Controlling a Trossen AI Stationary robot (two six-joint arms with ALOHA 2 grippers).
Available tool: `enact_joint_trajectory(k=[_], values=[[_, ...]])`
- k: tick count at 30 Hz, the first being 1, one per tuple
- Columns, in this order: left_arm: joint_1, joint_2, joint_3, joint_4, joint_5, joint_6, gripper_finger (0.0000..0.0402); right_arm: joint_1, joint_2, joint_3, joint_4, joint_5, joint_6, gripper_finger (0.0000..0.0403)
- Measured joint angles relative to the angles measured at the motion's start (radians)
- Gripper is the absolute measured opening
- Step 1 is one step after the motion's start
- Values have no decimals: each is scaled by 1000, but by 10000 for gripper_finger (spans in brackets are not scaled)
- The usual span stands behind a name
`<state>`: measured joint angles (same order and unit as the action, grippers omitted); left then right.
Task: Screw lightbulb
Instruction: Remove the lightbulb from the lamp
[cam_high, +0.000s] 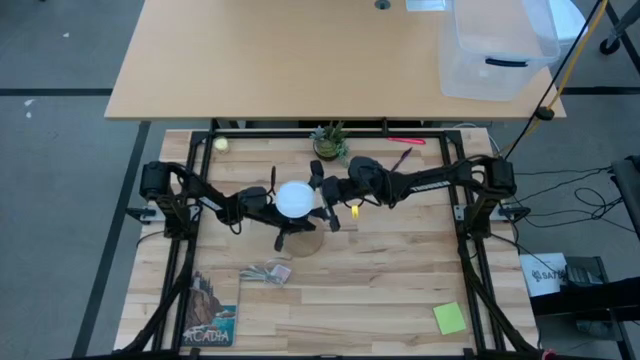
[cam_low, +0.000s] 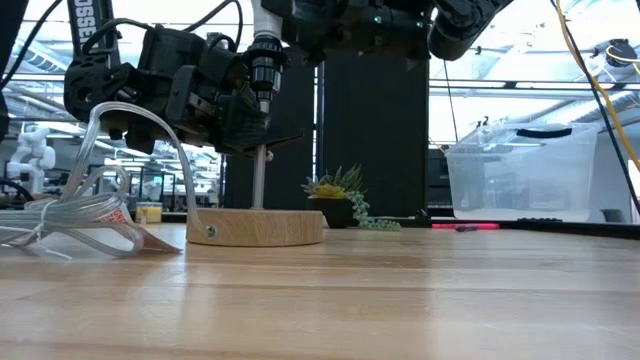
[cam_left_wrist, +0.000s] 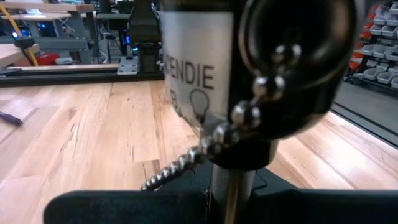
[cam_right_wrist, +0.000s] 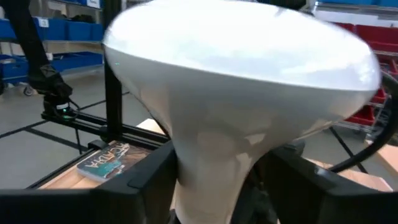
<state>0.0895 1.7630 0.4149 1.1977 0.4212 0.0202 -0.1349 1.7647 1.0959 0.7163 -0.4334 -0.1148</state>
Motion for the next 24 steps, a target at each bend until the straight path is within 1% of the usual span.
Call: enact_joint_trajectory(k=[3,6,9,12,16,21,24], values=[[0,0,0,-2,-4,-7,22,9,-3,1,-31,49,-19,244],[0,0,1,-4,-7,-10,22,12,-2,2,-61,53,-22,269],[0,0,1,-4,-11,-13,22,12,-12,2,-76,52,-22,282],[-1,0,1,-4,-15,-14,22,12,-29,2,-91,52,-22,285],[-1,0,1,-4,-18,-14,22,10,-57,2,-157,74,-46,284],[-1,0,1,-5,-20,-14,22,10,-94,1,-227,77,-65,284],[-1,0,1,-5,-21,-14,22,13,-114,1,-257,128,-83,284]])
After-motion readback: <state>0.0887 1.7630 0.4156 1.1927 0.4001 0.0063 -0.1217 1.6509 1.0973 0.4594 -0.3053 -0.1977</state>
